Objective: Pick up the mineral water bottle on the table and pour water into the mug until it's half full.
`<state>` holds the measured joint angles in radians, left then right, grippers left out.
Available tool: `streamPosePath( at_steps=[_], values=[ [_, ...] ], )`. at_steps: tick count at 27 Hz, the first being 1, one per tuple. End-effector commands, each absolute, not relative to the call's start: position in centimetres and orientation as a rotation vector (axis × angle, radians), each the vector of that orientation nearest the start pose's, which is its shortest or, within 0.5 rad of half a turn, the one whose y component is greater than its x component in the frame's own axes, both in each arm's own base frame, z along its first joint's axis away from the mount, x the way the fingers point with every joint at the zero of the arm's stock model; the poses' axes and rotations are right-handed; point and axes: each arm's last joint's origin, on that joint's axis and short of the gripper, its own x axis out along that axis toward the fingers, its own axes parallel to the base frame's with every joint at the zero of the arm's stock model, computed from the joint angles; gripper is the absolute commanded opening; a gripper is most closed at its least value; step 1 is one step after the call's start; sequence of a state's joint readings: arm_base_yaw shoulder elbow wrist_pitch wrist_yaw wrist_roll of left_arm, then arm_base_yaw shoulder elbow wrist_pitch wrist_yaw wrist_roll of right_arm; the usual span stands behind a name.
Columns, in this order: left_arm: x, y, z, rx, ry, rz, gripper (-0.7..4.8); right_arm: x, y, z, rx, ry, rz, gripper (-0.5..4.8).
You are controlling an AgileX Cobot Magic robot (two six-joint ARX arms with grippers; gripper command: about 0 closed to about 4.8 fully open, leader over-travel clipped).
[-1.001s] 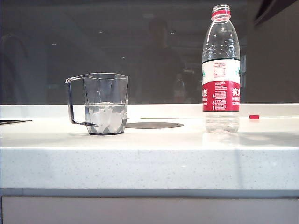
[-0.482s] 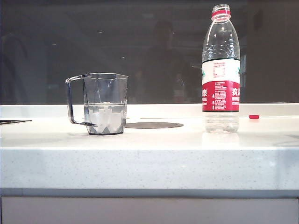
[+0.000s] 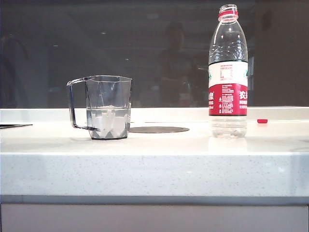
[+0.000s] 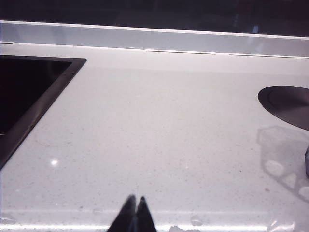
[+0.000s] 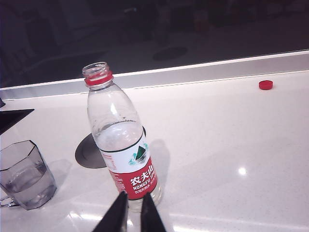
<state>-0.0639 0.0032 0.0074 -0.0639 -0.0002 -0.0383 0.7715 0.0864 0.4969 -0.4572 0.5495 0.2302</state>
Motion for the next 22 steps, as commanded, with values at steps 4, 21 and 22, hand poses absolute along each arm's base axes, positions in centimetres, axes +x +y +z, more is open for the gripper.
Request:
streamPosePath(
  at_steps=[4, 21, 22],
  values=[
    [9.7, -0.6, 16.2, -0.035, 0.047, -0.066, -0.04, 4.6, 2.4, 27.7, 0.198, 0.051, 0.216, 0.53],
    [9.7, -0.6, 16.2, -0.035, 0.047, -0.064, -0.04, 7.8, 2.1, 22.4, 0.113, -0.044, 0.227, 0.52],
    [9.7, -0.6, 16.2, -0.035, 0.047, -0.063, -0.04, 8.2, 1.8, 21.2, 0.111, -0.065, 0.233, 0.52]
  ],
)
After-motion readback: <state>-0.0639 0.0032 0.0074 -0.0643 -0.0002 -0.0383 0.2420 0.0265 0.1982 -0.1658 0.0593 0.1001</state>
